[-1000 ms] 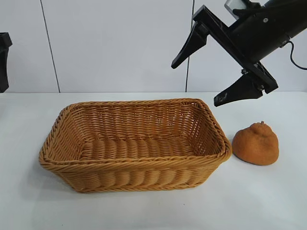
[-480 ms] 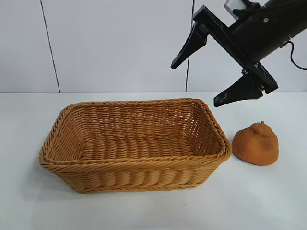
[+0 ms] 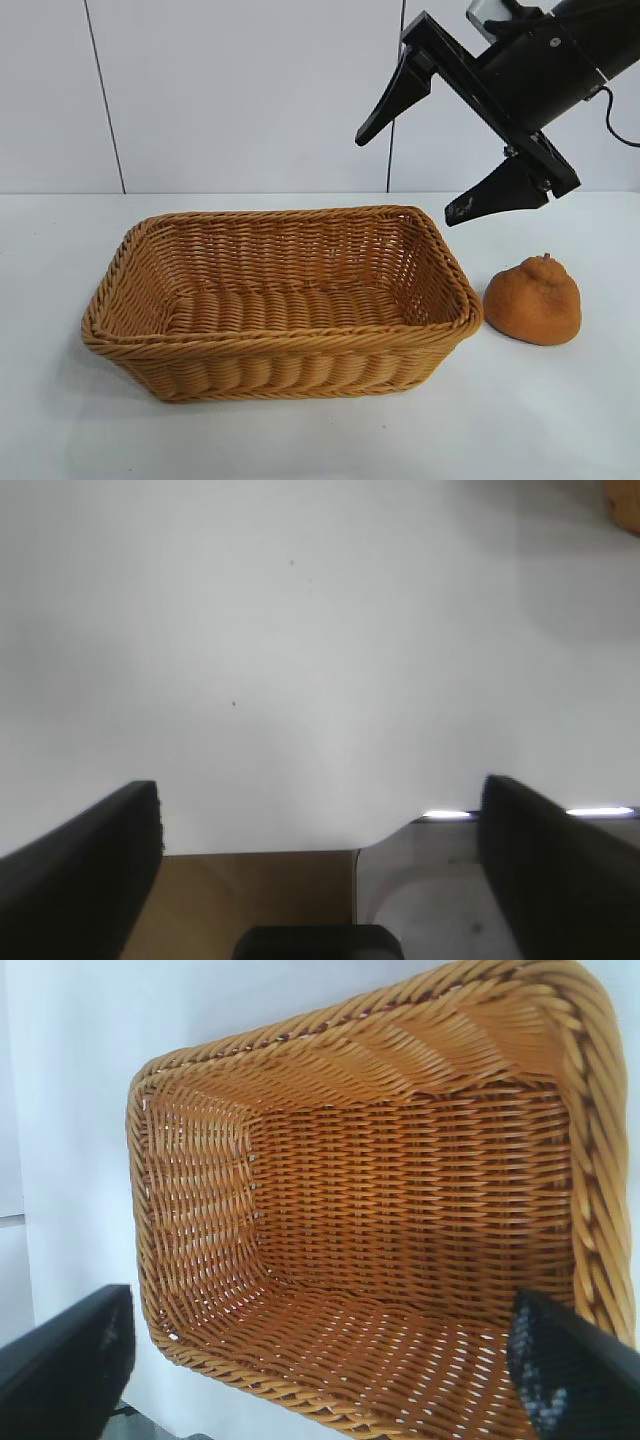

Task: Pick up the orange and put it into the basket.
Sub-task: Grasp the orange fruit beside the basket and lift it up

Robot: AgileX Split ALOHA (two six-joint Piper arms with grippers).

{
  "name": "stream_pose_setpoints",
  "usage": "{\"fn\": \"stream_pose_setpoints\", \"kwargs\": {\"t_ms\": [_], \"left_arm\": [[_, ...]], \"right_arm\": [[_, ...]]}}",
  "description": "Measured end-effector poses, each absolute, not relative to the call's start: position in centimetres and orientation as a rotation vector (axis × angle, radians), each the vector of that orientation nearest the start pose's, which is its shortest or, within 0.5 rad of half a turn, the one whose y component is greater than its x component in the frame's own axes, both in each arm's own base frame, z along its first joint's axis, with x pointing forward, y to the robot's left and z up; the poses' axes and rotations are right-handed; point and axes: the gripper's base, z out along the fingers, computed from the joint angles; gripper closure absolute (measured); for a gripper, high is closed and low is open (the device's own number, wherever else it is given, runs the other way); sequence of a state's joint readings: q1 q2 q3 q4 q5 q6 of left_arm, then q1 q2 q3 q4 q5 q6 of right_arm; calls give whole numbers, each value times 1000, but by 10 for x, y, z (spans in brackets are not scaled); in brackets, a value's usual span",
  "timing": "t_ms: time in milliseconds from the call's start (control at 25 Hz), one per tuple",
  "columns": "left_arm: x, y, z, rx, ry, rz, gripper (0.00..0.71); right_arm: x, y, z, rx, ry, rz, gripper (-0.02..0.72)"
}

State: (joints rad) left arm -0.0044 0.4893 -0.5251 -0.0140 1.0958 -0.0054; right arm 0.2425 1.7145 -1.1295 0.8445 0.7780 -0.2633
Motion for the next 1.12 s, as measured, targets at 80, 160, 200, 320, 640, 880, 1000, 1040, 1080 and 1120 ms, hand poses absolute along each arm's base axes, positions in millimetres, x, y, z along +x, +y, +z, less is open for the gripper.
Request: {"fn": "stream_pose_setpoints", "kwargs": {"t_ms": [80,160,200,320,640,880,1000,1040,1080,1120], "left_arm": [[55,-3,271,-2,2460,-54,96],[44,-4,272,-2,2383,-69,96],[39,-5,273,-2,2345,-71,96],[25,-5,275,1,2250,-71,96],[-6,-4,278,7,2046,-70,96],[-6,-4,277,7,2042,-70,96],[-6,-4,277,2,2042,-74,96],[-6,-4,277,7,2042,-70,96],[-6,-4,277,7,2042,-70,96],[-6,-4,277,7,2042,-70,96]], "right_arm": [[324,130,229,34,2707,946,10],[325,131,232,14,2709,952,10],[326,131,236,-2,2706,958,10],[332,133,251,-61,2682,957,10],[342,120,276,-139,2755,654,10],[347,89,276,-108,2824,315,10],[353,63,274,-2,2832,290,10],[355,54,272,40,2833,294,10],[357,48,270,72,2837,305,10],[359,43,267,98,2844,320,10]]}}
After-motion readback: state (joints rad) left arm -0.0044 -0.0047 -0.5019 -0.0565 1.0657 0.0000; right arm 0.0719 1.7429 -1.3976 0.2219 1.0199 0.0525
